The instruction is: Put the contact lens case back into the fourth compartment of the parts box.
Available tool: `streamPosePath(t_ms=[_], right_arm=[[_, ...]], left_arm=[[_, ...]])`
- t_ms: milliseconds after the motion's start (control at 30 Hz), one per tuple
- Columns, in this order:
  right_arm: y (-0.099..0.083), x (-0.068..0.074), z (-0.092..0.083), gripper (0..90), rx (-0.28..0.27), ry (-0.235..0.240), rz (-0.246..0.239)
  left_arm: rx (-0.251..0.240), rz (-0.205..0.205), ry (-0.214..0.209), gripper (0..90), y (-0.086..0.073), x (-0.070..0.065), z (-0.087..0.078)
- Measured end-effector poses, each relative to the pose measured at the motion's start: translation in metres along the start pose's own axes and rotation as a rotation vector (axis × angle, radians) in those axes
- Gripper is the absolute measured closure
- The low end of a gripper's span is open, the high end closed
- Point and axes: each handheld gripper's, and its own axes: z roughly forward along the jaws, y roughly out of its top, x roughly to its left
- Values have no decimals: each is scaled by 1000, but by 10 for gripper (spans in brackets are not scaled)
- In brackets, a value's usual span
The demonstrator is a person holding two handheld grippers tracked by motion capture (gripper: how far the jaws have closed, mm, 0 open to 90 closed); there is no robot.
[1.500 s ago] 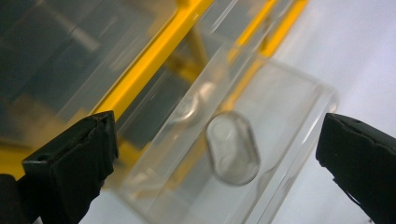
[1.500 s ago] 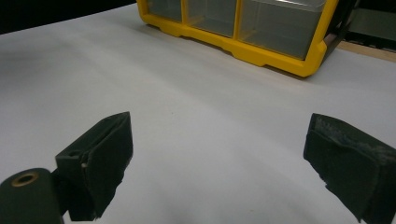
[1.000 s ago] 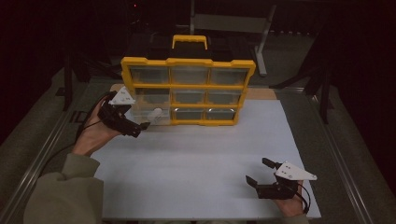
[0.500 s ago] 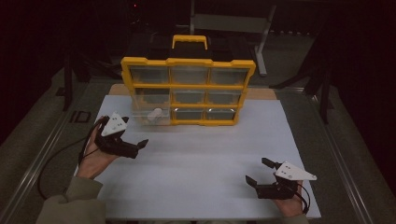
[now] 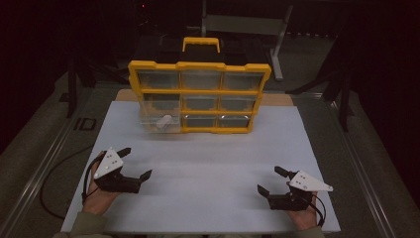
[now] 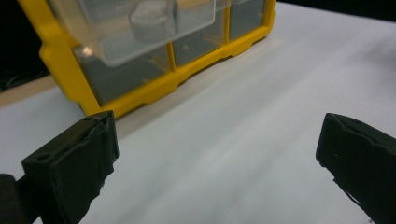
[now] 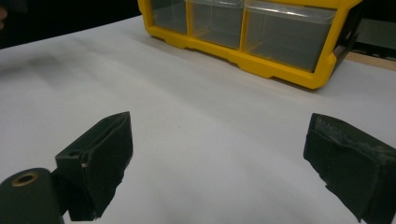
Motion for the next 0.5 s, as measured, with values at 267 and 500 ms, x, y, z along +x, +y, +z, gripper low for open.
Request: streamPosePath(t_ms=[267, 500], right_arm=[[-1, 0, 2, 79, -7, -9, -3], [-4, -4, 0, 79, 2, -20, 2]], left_arm=[[-44, -37, 42, 0, -28, 0, -19], [-16, -87, 57, 0, -37, 6, -16]])
